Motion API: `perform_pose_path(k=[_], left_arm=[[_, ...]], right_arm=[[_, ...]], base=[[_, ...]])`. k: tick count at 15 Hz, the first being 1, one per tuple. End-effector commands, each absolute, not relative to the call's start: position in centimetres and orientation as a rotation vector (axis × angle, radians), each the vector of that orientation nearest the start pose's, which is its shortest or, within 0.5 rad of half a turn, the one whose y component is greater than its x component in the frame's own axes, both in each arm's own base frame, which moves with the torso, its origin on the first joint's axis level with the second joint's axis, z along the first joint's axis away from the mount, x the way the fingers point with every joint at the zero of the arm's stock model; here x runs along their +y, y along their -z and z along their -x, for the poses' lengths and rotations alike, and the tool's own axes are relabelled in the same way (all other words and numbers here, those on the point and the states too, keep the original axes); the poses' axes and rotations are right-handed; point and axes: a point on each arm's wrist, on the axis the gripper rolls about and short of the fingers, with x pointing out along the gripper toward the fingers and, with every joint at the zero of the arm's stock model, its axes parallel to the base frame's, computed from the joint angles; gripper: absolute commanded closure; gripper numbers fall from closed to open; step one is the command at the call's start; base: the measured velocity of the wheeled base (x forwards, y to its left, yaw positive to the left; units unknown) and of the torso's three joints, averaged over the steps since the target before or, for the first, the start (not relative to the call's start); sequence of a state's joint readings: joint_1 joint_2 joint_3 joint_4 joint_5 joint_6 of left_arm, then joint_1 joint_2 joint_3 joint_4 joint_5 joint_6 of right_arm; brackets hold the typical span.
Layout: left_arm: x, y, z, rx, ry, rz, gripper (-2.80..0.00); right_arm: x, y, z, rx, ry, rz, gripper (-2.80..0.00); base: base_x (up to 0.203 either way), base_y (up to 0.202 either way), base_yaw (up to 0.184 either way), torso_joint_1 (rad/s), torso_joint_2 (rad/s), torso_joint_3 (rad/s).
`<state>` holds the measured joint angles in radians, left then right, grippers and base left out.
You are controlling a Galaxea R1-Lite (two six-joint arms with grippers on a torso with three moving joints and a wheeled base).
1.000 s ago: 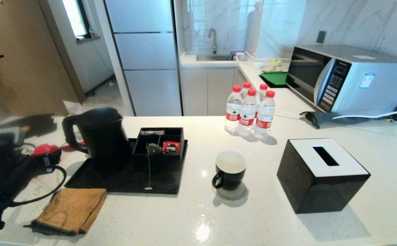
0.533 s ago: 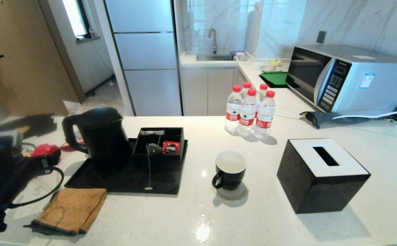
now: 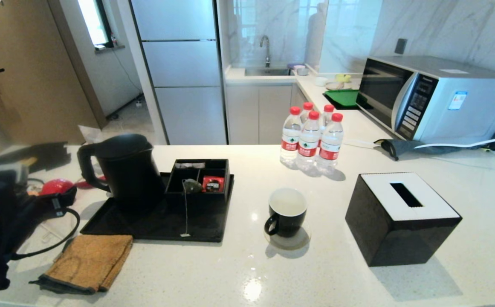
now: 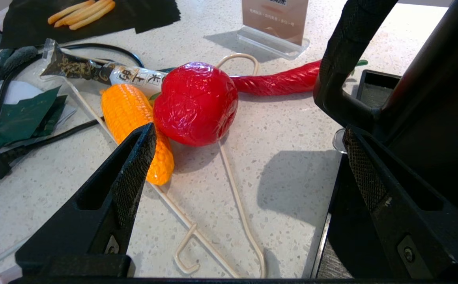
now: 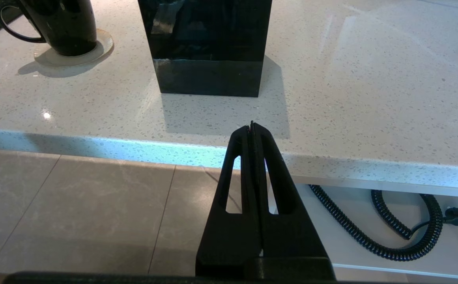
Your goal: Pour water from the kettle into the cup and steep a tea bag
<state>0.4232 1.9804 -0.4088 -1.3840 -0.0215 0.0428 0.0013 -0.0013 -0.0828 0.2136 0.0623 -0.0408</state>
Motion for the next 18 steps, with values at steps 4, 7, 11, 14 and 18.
perform_pose_path(k=[4, 7, 11, 14, 18], left_arm=[[12.7, -8.1, -27.3, 0.180, -0.384, 0.002, -2.80], [13.2, -8.3, -27.7, 0.161, -0.392, -0.001, -2.80], [13.5, -8.1, -28.5, 0.150, -0.344, 0.003, -2.80], [13.5, -7.8, -28.8, 0.153, -0.305, 0.007, -2.80], [13.8, -7.3, -29.6, 0.154, -0.257, 0.011, -2.80]], right_arm=[[0.1, -7.6, 3.1, 0.131, -0.067, 0.037, 0.00], [0.1, -7.6, 3.1, 0.131, -0.067, 0.037, 0.00], [0.1, -7.6, 3.1, 0.131, -0.067, 0.037, 0.00], [0.1, -7.6, 3.1, 0.131, -0.067, 0.037, 0.00], [0.1, -7.6, 3.1, 0.131, -0.067, 0.037, 0.00]], base=[[0.000, 0.000, 0.000, 0.000, 0.00, 0.000], [0.000, 0.000, 0.000, 0.000, 0.00, 0.000], [0.000, 0.000, 0.000, 0.000, 0.00, 0.000], [0.000, 0.000, 0.000, 0.000, 0.00, 0.000], [0.000, 0.000, 0.000, 0.000, 0.00, 0.000]])
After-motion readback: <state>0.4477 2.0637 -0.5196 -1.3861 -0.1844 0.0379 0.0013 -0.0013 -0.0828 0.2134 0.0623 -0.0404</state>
